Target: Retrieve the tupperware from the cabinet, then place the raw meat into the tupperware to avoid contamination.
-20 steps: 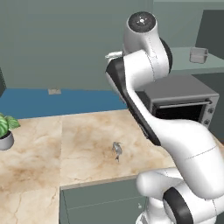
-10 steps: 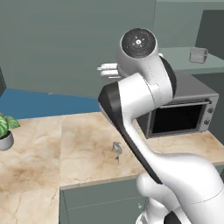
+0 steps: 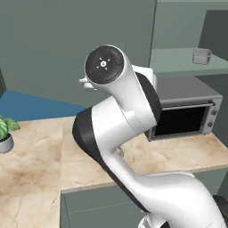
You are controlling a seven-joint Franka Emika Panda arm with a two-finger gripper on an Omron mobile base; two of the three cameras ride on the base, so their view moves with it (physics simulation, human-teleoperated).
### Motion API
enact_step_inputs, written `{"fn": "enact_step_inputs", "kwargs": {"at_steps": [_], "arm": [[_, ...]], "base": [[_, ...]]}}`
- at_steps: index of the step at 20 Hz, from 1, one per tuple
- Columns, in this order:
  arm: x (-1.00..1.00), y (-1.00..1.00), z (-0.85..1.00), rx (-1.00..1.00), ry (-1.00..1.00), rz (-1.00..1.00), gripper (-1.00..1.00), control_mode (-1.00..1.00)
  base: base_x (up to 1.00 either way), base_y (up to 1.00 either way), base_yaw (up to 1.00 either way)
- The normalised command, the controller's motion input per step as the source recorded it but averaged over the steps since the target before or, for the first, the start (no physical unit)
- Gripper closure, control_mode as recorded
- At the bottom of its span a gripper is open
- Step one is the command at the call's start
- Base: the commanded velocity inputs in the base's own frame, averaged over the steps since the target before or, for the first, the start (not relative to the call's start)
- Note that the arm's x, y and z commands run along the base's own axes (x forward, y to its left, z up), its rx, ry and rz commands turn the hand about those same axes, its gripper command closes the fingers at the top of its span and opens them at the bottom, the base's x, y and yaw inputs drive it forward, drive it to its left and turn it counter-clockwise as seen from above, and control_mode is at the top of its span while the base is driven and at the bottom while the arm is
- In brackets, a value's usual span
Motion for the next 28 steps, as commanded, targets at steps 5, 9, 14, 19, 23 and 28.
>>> {"fn": "enact_step_inputs", "kwargs": {"at_steps": [5,9,14,19,23,28], "arm": [[-0.4,0.7,-0.1,-0.03,0.0,-0.11,1.0,-1.0],[-0.18,0.37,-0.03,-0.01,0.0,-0.14,-1.0,-1.0],[-0.1,0.01,0.0,0.0,0.0,-0.08,-1.0,-1.0],[-0.4,0.0,0.03,0.0,-0.04,-0.1,-1.0,-1.0],[-0.66,-0.11,0.07,0.02,-0.05,-0.11,-1.0,-1.0],[-0.67,-0.45,0.03,0.16,0.0,-0.02,-1.0,-1.0]], "base": [[0.0,0.0,0.0],[0.0,0.0,0.0],[0.0,0.0,0.0],[0.0,0.0,0.0],[0.0,0.0,0.0],[0.0,0.0,0.0]]}}
